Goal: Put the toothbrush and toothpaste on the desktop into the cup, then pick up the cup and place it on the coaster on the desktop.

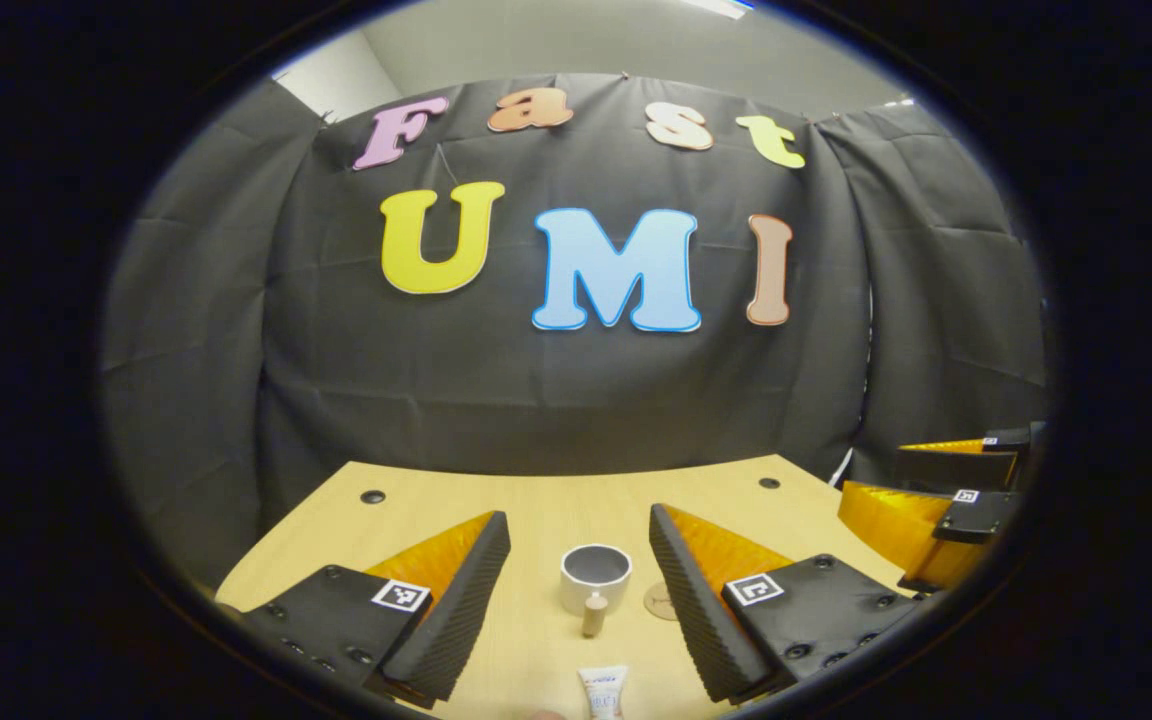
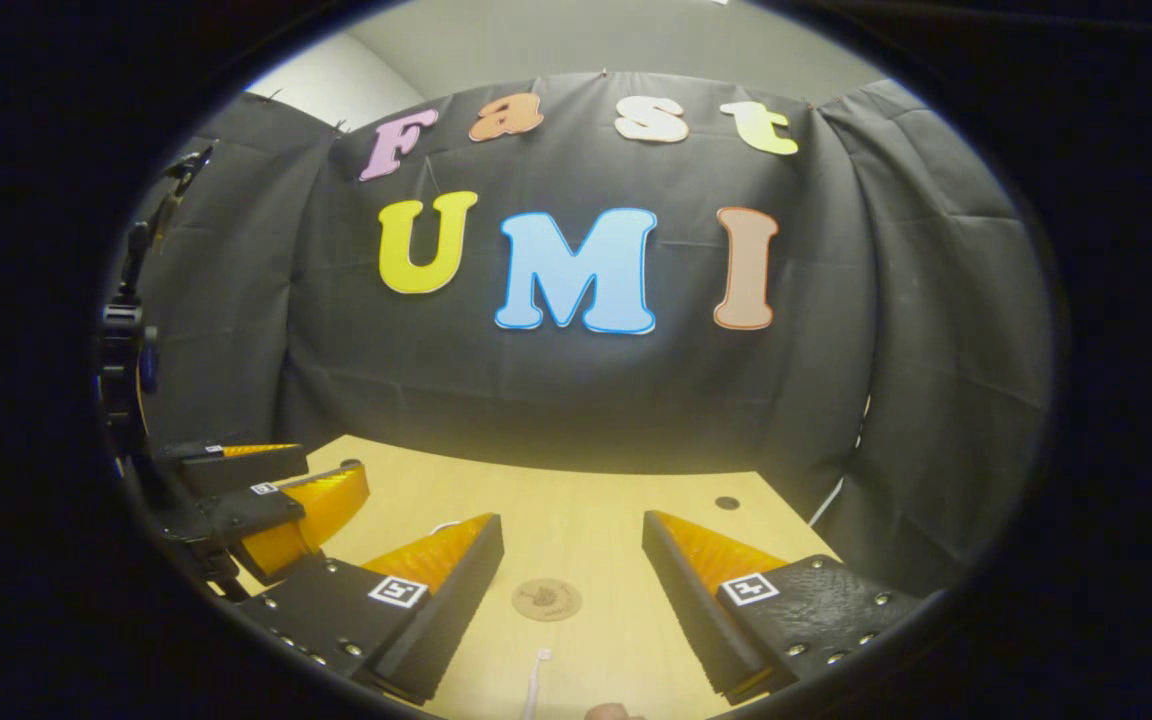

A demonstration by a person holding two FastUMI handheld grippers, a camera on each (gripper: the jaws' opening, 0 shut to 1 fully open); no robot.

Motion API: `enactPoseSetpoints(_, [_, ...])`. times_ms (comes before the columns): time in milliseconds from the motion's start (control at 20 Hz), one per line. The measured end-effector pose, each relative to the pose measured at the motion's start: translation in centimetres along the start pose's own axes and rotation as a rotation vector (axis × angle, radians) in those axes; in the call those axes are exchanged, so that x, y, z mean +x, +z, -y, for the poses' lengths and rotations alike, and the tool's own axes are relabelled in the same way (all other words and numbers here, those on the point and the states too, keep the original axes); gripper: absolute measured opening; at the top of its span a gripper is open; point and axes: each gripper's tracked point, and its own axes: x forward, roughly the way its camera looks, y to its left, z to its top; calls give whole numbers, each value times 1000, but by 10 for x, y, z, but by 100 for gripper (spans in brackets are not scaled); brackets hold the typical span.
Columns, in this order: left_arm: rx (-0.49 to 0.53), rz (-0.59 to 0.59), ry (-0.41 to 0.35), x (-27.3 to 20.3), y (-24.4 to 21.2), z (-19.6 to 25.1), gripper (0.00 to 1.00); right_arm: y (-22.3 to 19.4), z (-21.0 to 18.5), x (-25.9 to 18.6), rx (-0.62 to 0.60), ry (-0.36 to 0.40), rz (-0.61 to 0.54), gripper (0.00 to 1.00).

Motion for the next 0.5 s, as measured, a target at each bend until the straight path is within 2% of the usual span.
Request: enactPoseSetpoints(500, [-14, -62, 10, 7, -21, -4, 91, -16, -6, 9, 32, 31, -70, 91])
